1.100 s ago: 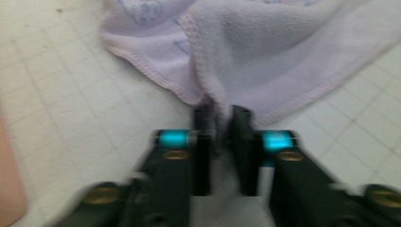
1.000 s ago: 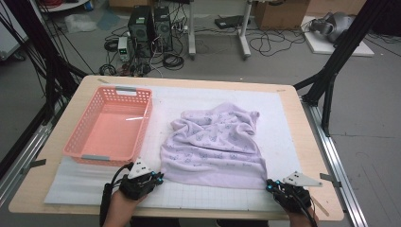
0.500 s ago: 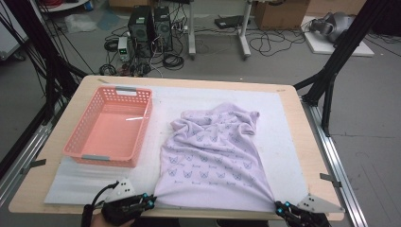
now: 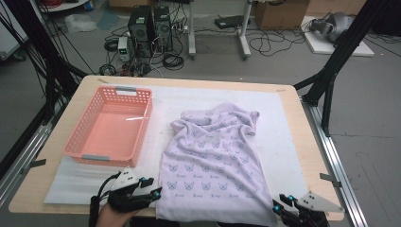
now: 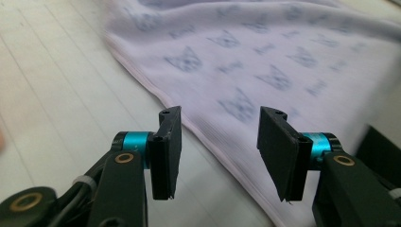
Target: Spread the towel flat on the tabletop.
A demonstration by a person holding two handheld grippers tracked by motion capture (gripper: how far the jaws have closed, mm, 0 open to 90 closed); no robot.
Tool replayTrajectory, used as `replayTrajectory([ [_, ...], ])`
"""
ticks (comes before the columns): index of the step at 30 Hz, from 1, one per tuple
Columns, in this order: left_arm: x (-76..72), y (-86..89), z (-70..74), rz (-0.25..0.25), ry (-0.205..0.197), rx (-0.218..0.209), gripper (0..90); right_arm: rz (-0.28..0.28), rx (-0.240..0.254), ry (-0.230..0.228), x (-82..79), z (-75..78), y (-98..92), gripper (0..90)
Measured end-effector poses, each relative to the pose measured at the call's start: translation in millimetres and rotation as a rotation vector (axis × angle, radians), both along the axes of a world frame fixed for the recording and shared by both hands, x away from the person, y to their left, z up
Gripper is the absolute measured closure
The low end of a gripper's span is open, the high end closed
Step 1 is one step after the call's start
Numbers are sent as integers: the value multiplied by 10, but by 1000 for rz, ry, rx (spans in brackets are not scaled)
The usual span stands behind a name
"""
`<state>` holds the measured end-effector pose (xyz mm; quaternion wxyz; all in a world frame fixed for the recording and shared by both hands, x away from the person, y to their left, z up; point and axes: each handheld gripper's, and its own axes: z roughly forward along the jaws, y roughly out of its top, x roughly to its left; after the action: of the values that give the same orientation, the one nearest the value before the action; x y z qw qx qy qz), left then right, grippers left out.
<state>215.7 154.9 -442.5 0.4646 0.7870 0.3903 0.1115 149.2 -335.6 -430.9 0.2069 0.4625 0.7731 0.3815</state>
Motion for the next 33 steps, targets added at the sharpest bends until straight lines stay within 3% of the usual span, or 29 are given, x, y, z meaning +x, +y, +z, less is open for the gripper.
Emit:
replayTrajectory([
  [6, 357, -148, -94, 66, 17, 32, 466, -48, -27, -1, 443, -82, 134, 606],
  [9, 365, -223, -101, 68, 2, 79, 447, -50, -22, 16, 580, -133, 219, 615],
  [10, 343, -242, -103, 71, -17, 99, 455, -44, -36, 28, 607, -158, 245, 657],
  [12, 297, -271, -103, 55, -52, 141, 583, -31, -15, 31, 611, -193, 262, 776],
  [13, 278, -283, -102, 35, -48, 131, 658, -17, 3, 38, 599, -196, 257, 860],
  [15, 232, -287, -102, 19, -36, 115, 849, -6, 7, 47, 575, -187, 251, 873],
  [17, 195, -256, -84, 27, 0, 100, 861, 1, 18, 68, 541, -170, 219, 876],
  [23, 35, -114, -35, -2, 45, 58, 864, 33, 9, 70, 295, -120, 126, 877],
  [28, -180, 17, 17, -64, 80, 36, 864, 70, 21, 69, 42, -43, 33, 879],
  [33, -366, 58, 17, -151, 68, 17, 816, 119, 26, 99, -202, 31, -19, 860],
])
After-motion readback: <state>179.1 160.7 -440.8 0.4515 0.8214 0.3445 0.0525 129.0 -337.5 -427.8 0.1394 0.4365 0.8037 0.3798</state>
